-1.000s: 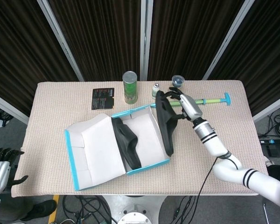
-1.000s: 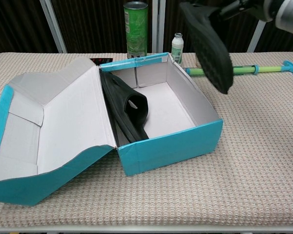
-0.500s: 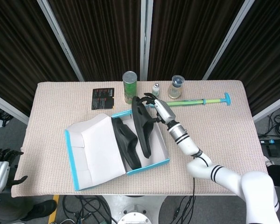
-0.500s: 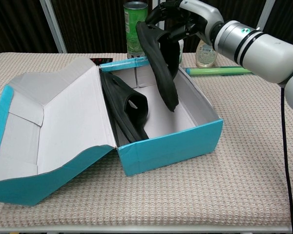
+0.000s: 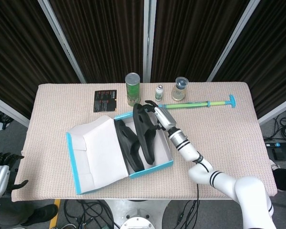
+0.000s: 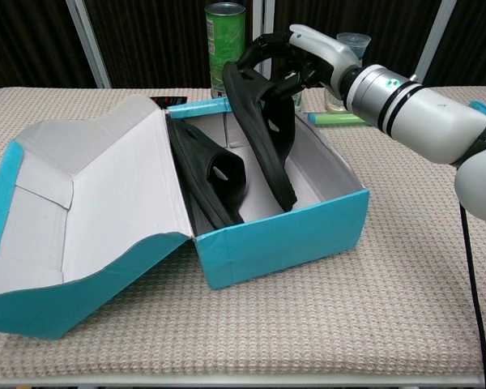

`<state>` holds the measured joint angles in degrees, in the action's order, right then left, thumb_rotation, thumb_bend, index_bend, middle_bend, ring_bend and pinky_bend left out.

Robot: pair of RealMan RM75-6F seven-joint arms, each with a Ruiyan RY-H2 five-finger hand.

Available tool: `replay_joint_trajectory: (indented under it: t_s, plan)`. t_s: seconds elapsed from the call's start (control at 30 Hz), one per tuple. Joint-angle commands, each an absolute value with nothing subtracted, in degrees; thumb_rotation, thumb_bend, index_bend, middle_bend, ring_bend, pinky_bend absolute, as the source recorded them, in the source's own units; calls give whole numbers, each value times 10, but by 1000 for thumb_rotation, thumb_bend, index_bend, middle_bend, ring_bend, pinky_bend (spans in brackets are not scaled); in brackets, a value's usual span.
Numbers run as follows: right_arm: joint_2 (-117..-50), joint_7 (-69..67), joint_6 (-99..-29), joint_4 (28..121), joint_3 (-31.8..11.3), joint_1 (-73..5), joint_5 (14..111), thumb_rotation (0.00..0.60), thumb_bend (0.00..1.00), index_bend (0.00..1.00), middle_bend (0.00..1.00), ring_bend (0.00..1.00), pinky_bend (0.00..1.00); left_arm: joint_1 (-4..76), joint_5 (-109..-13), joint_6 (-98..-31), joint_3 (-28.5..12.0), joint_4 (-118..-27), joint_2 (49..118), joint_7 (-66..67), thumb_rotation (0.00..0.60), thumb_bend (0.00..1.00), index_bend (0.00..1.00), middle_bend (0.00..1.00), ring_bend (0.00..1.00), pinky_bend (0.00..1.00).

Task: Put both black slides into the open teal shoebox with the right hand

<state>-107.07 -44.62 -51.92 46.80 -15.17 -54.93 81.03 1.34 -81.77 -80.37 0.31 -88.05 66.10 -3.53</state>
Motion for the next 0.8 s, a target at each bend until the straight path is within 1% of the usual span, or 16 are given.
replay_joint_trajectory:
  t_s: [0.03, 0.37, 0.53, 0.57, 0.63, 0.7, 0.77, 0.8]
  plan:
    - [-1082, -456, -520, 452, -144, -547, 812, 600, 275, 362, 337, 92, 306, 13, -817, -804, 3, -880, 661, -36, 600, 64, 265, 209, 105, 78]
    - [-1093, -456, -519, 440, -124, -536, 819, 600, 275, 365, 337, 92, 314, 14, -818, -800, 4, -874, 665, -41, 600, 65, 265, 209, 105, 78]
    - [-1086, -427, -498, 457, -125, -534, 805, 600, 264, 324, 322, 88, 314, 14, -819, -800, 5, -872, 666, -44, 600, 65, 265, 209, 106, 78]
    - [-1080, -420, -488, 466, -124, -533, 802, 600, 256, 293, 305, 79, 313, 14, -819, -800, 5, -871, 666, -45, 600, 65, 265, 209, 106, 78]
    - [-1069, -408, -475, 483, -119, -532, 800, 600, 239, 190, 250, 43, 283, 13, -819, -801, 5, -870, 667, -47, 600, 64, 266, 209, 105, 78]
    - [-1056, -395, -468, 504, -115, -528, 799, 600, 204, 43, 146, 5, 194, 12, -819, -802, 5, -869, 667, -48, 600, 64, 265, 209, 106, 78]
    - [-1043, -383, -470, 526, -113, -524, 800, 600, 163, 1, 60, 0, 115, 11, -819, -803, 5, -867, 668, -50, 600, 64, 265, 209, 105, 78]
    - [-1037, -379, -471, 535, -112, -522, 801, 600, 137, 0, 21, 0, 68, 11, -820, -804, 5, -867, 668, -51, 600, 64, 265, 209, 105, 78]
